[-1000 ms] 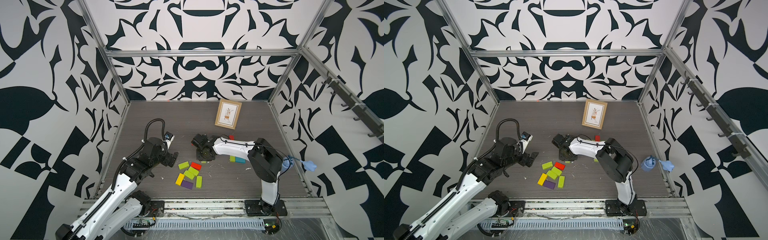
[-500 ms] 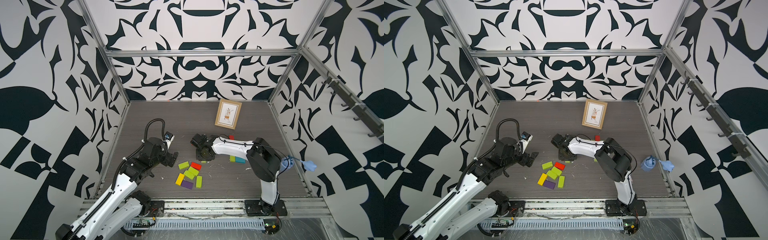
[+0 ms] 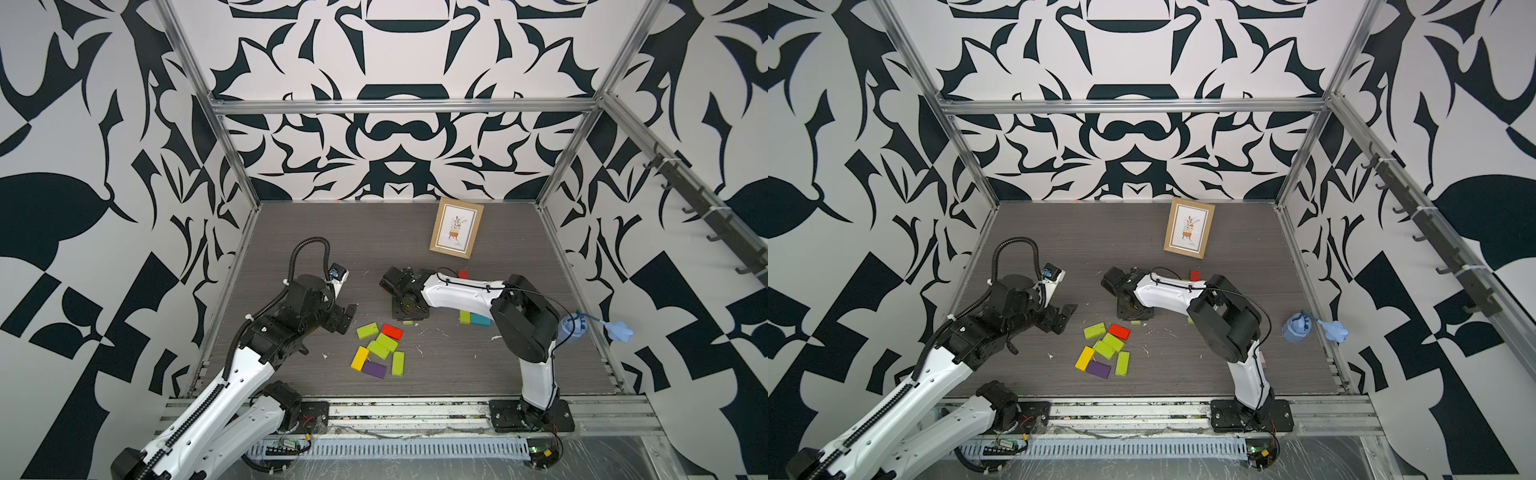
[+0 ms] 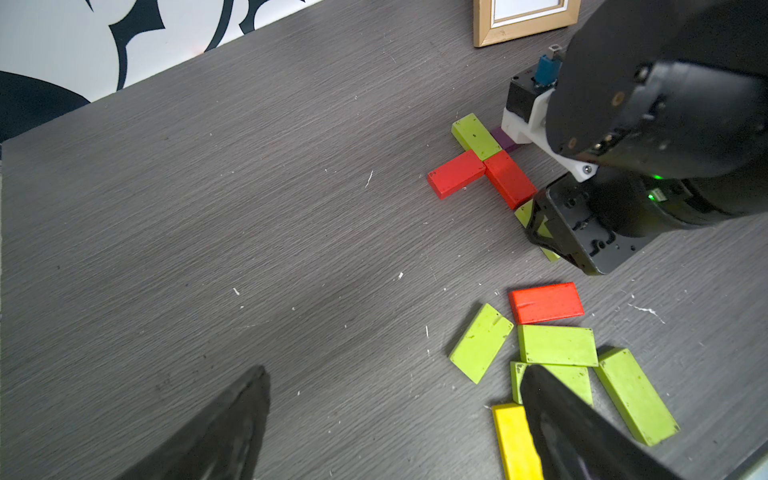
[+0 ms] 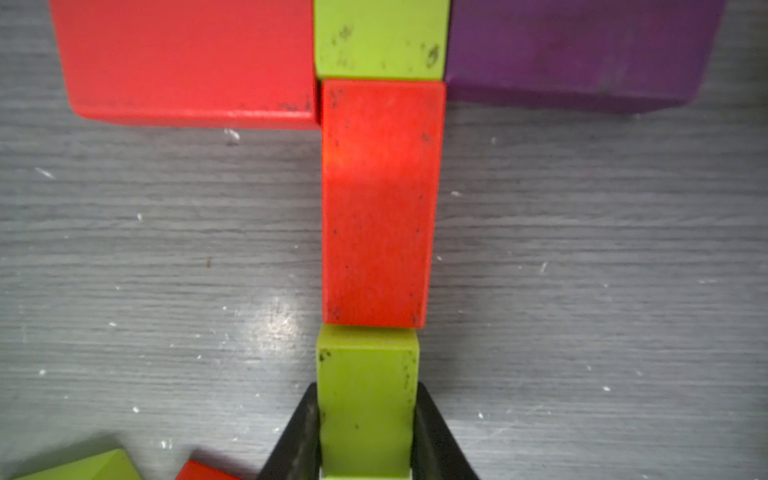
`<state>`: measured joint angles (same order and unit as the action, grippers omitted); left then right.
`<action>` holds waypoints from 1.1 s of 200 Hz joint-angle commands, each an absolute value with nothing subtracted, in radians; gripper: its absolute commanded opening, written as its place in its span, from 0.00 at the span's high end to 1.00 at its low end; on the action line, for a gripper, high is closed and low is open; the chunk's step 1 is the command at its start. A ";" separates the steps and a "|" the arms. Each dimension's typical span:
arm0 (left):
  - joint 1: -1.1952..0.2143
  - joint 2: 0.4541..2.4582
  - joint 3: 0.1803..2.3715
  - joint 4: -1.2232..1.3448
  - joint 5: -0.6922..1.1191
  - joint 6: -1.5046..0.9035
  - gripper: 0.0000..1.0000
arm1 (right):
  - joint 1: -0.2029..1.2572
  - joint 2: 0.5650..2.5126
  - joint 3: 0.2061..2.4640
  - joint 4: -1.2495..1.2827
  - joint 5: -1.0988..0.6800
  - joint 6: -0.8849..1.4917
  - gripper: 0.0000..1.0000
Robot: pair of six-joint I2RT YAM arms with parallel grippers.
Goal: Assemble the letter t with building blocks
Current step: Assemble the building block at the center of the board.
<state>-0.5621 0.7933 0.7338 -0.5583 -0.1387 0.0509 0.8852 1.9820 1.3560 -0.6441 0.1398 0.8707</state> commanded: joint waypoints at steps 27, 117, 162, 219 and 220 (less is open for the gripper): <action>-0.560 0.793 0.736 -0.561 -0.145 0.049 0.02 | 0.882 1.996 1.384 -0.681 0.178 0.879 0.65; -0.560 0.794 0.736 -0.561 -0.147 0.049 0.02 | 0.881 2.006 1.396 -0.689 0.183 0.882 0.63; -0.560 0.795 0.738 -0.561 -0.146 0.050 0.02 | 0.881 2.010 1.400 -0.681 0.184 0.882 0.63; -0.560 0.793 0.738 -0.561 -0.146 0.050 0.02 | 0.882 2.011 1.402 -0.686 0.183 0.887 0.63; -0.561 0.793 0.738 -0.561 -0.146 0.049 0.02 | 0.882 2.011 1.402 -0.686 0.183 0.888 0.63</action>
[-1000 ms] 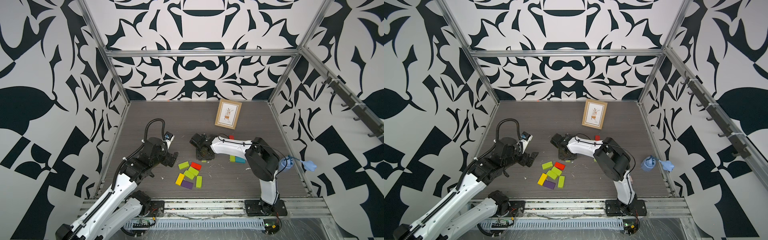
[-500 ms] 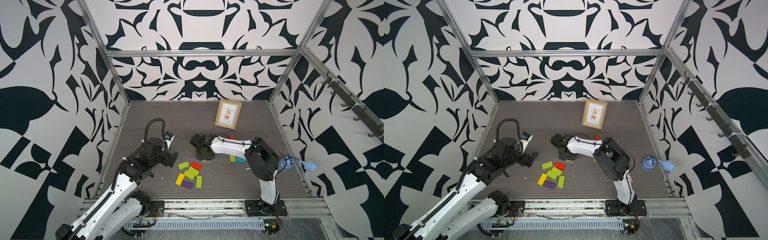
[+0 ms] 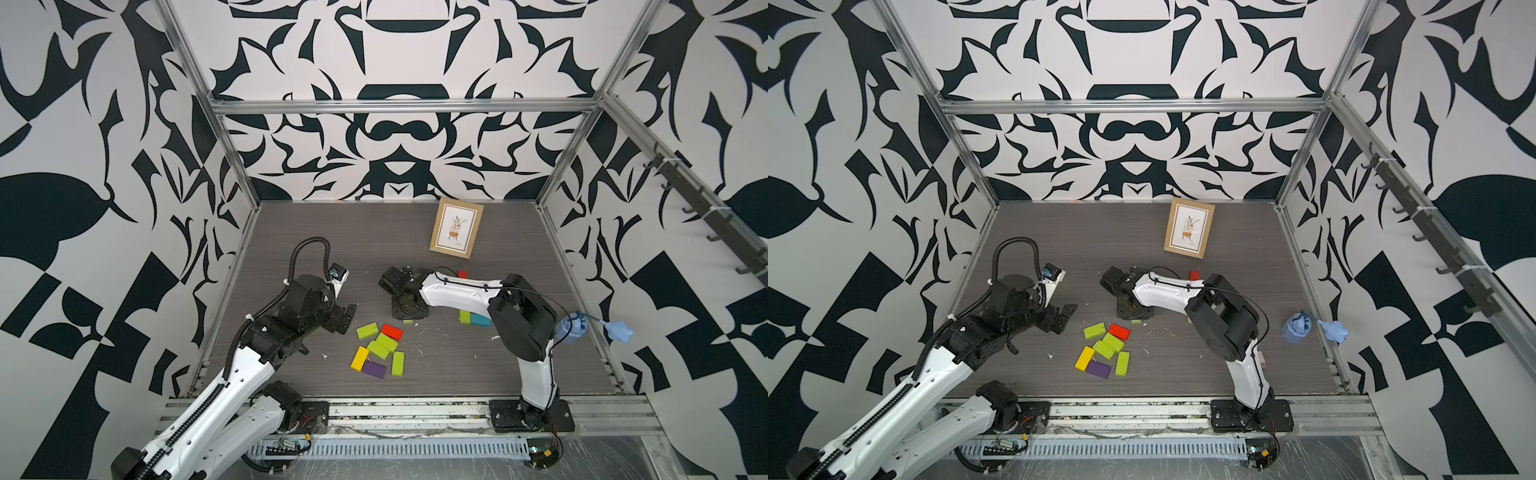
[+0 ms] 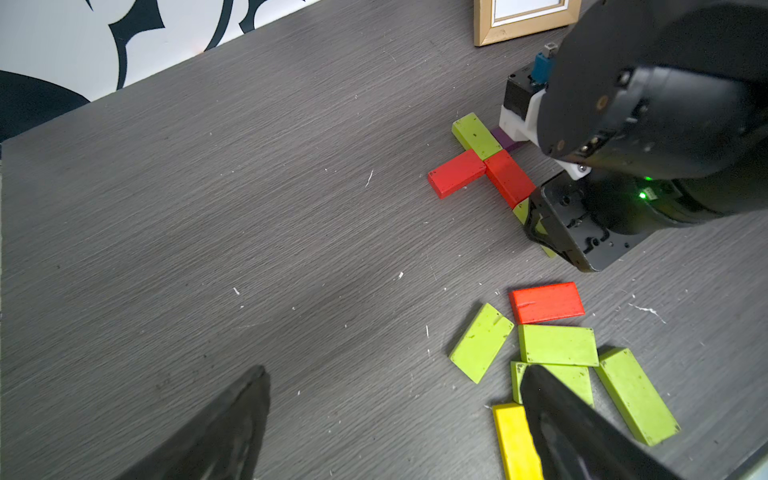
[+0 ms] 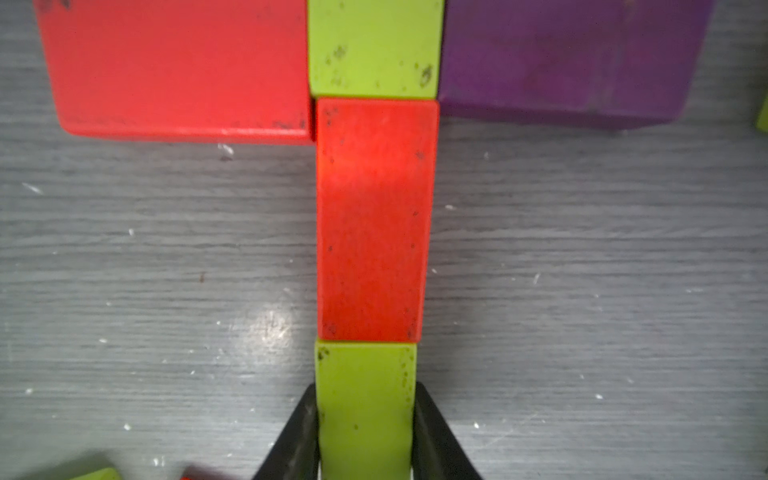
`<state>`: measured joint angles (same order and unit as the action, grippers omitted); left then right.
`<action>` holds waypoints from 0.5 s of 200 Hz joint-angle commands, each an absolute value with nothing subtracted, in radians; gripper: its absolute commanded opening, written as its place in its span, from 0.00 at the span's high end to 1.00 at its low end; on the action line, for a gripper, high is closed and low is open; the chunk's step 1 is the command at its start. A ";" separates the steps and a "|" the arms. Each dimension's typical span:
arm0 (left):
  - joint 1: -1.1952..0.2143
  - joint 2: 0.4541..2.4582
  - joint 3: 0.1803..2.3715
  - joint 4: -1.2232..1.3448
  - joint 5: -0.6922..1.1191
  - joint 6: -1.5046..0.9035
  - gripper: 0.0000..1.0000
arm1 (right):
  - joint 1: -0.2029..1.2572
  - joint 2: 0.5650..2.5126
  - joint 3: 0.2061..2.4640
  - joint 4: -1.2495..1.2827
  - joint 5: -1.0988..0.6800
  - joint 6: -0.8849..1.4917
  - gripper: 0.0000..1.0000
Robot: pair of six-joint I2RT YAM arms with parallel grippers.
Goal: Assemble the letter t with building blocks
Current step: Assemble the building block at the center of the board.
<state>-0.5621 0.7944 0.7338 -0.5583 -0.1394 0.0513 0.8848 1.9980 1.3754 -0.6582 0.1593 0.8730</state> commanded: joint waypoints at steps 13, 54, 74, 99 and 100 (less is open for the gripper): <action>-0.561 0.793 0.738 -0.561 -0.146 0.050 0.02 | 0.880 2.011 1.402 -0.687 0.184 0.889 0.63; -0.560 0.792 0.737 -0.561 -0.146 0.049 0.02 | 0.880 2.013 1.401 -0.691 0.183 0.897 0.63; -0.560 0.792 0.737 -0.561 -0.147 0.050 0.02 | 0.878 2.011 1.401 -0.696 0.222 0.905 0.63; -0.561 0.793 0.737 -0.561 -0.148 0.050 0.02 | 0.878 2.011 1.401 -0.698 0.230 0.912 0.63; -0.561 0.793 0.737 -0.561 -0.148 0.049 0.02 | 0.878 2.011 1.401 -0.698 0.229 0.911 0.63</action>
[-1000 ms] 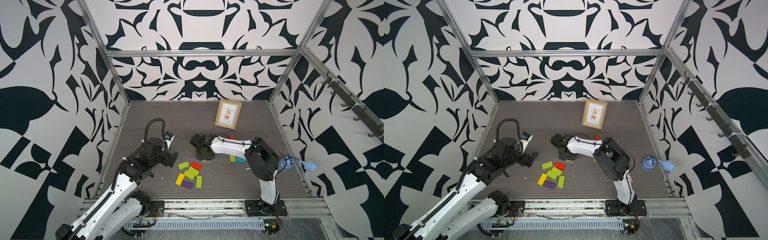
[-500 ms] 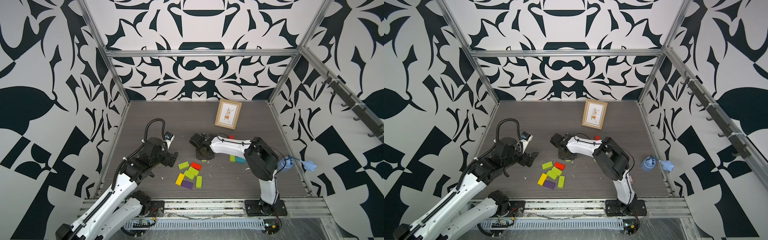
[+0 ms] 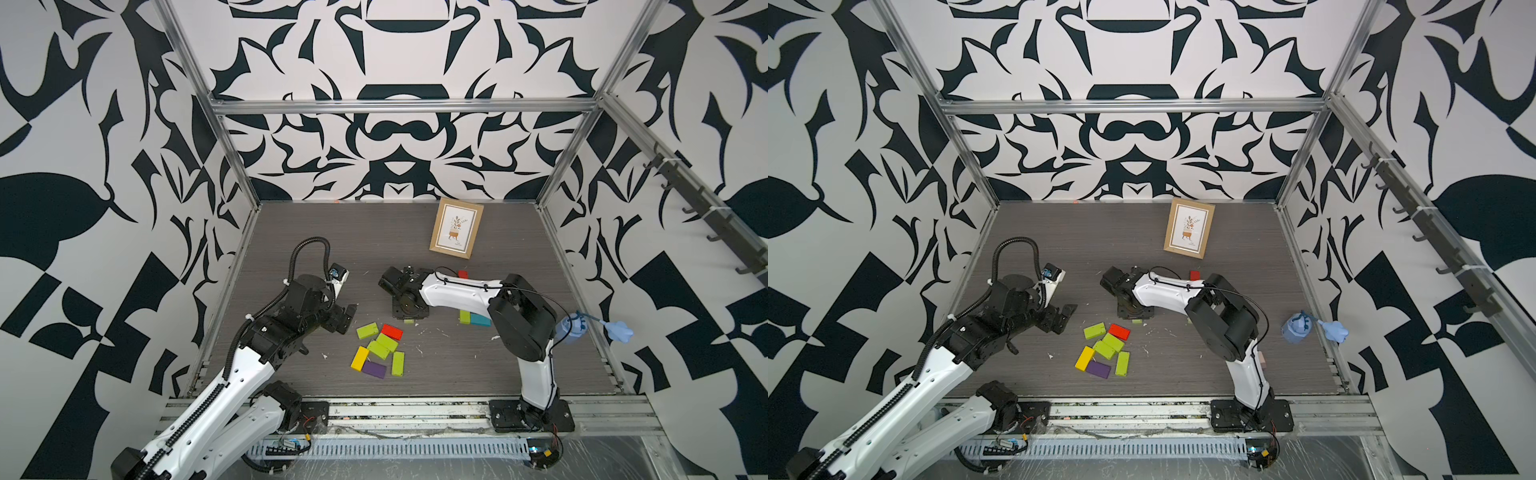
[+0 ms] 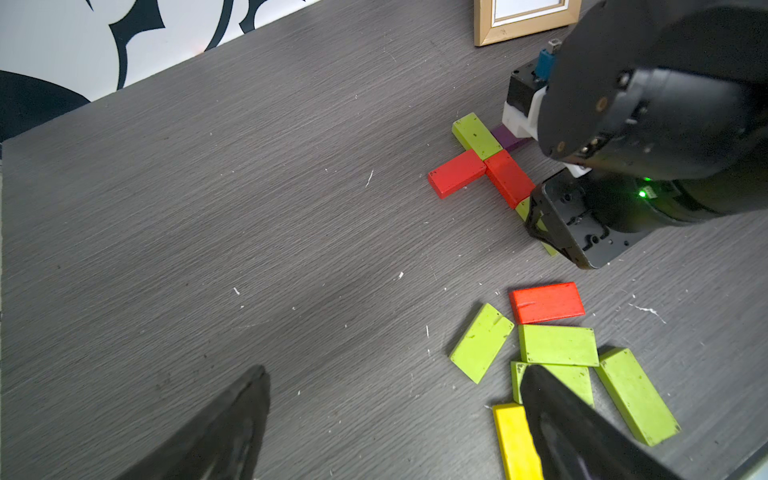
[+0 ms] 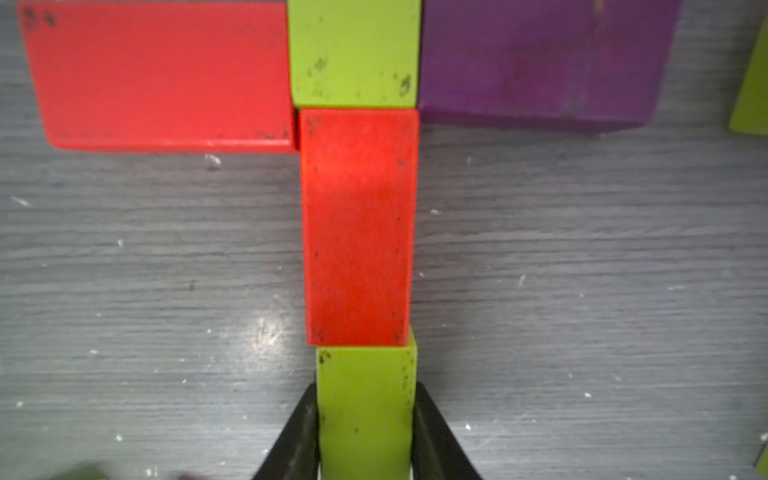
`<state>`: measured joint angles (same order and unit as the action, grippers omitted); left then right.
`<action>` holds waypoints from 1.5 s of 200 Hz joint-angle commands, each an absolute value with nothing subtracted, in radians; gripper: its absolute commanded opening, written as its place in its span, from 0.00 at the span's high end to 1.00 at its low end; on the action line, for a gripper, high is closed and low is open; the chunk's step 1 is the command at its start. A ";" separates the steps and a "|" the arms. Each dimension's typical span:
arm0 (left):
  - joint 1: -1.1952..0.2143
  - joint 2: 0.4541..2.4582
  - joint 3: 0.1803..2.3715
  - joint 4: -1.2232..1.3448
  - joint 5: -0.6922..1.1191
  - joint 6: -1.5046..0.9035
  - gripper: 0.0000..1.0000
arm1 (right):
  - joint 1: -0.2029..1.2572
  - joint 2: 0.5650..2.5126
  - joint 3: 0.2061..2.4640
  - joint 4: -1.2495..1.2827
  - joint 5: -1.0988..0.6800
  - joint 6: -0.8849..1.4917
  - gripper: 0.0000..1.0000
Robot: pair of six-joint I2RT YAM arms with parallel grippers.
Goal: Assemble the letter t with building blocks
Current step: Assemble the building block at the center of the board.
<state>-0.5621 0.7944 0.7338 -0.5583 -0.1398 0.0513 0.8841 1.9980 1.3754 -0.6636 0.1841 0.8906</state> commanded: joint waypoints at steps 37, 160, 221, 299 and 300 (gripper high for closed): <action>-0.560 0.792 0.736 -0.561 -0.148 0.050 0.02 | 0.876 2.013 1.399 -0.682 0.213 0.904 0.62; -0.560 0.788 0.737 -0.561 -0.148 0.049 0.02 | 0.875 1.988 1.385 -0.635 0.147 0.906 0.56; -0.560 0.788 0.737 -0.561 -0.150 0.050 0.02 | 0.877 2.004 1.396 -0.649 0.156 0.917 0.58; -0.561 0.788 0.736 -0.561 -0.150 0.049 0.02 | 0.875 2.008 1.402 -0.653 0.167 0.919 0.62; -0.561 0.788 0.736 -0.561 -0.150 0.050 0.02 | 0.874 2.008 1.402 -0.653 0.167 0.919 0.62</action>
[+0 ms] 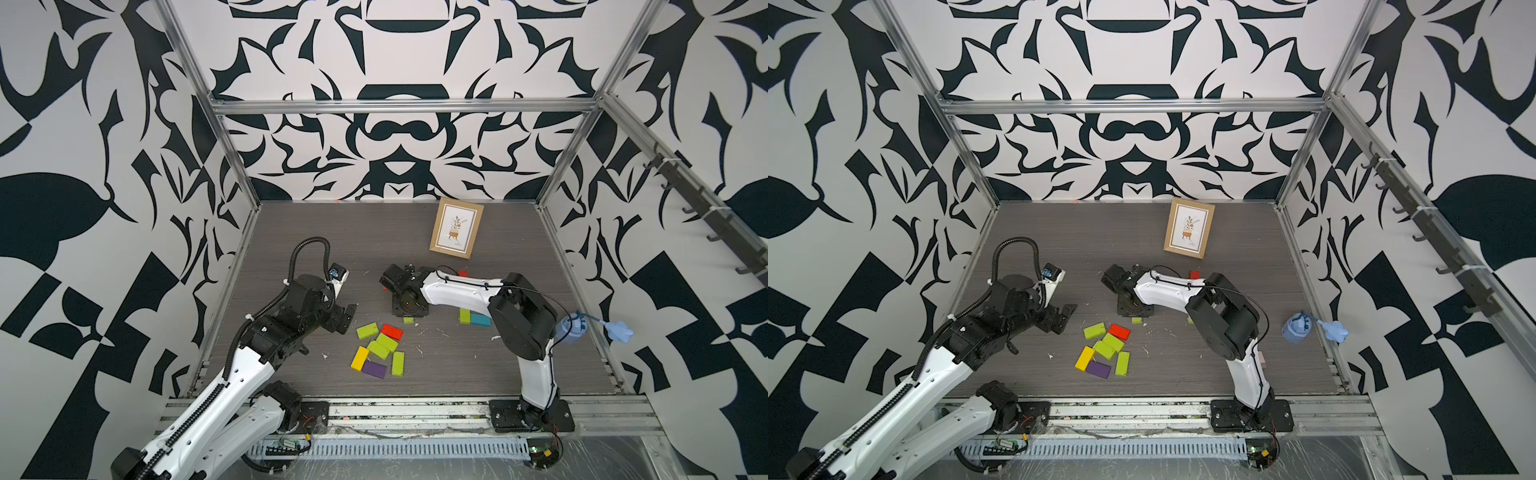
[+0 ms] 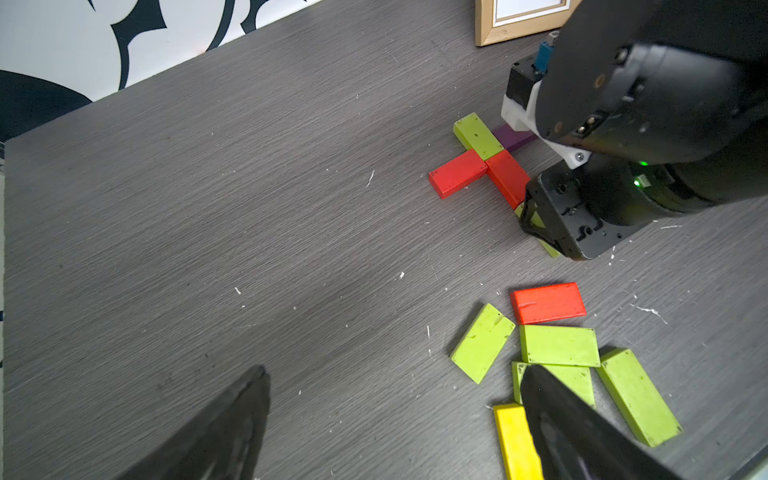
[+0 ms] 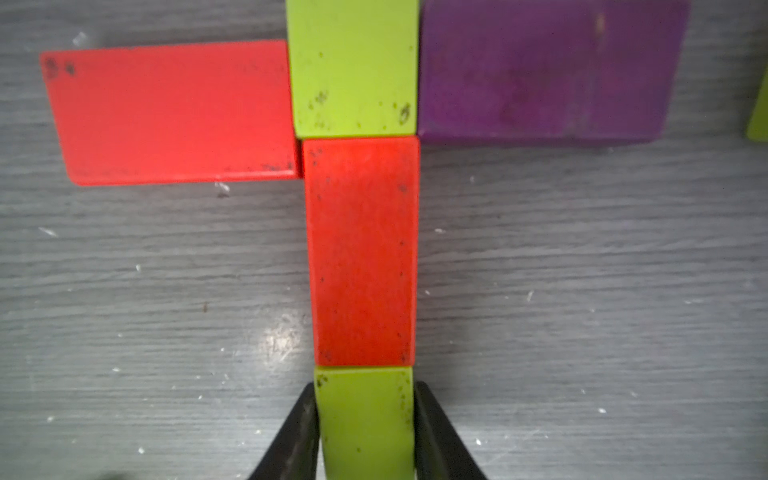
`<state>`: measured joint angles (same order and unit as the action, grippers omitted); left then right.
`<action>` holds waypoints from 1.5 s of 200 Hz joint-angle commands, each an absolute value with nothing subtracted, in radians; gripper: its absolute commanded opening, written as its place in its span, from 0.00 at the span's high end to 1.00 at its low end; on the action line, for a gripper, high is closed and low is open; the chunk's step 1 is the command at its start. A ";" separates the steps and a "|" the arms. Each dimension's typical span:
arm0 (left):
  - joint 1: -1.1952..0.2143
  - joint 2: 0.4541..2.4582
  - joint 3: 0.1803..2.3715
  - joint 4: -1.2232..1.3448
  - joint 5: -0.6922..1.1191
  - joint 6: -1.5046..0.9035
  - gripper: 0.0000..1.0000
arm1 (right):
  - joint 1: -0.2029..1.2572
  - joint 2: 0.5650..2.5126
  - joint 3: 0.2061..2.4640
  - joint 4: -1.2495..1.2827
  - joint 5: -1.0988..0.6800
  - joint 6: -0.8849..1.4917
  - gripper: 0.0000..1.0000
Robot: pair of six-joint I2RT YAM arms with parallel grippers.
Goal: Assemble the letter t with building blocks
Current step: Assemble the building block at the center of the board, then pick up the building block from the center of the board.
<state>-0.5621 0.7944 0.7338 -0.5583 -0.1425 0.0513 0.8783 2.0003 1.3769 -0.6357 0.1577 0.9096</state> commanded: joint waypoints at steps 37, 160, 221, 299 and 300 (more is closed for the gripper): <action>-0.560 0.790 0.737 -0.561 -0.150 0.050 0.02 | 0.874 2.010 1.407 -0.661 0.177 0.923 0.63; -0.560 0.792 0.736 -0.561 -0.152 0.052 0.02 | 0.877 1.973 1.402 -0.652 0.155 0.842 0.44; -0.560 0.787 0.736 -0.563 -0.156 0.052 0.02 | 0.899 1.852 1.411 -0.691 0.157 0.693 0.35; -0.560 0.766 0.736 -0.564 -0.175 0.046 0.02 | 0.967 1.728 1.405 -0.730 0.072 0.250 0.37; -0.560 0.766 0.735 -0.564 -0.176 0.045 0.02 | 0.968 1.728 1.404 -0.730 0.070 0.246 0.37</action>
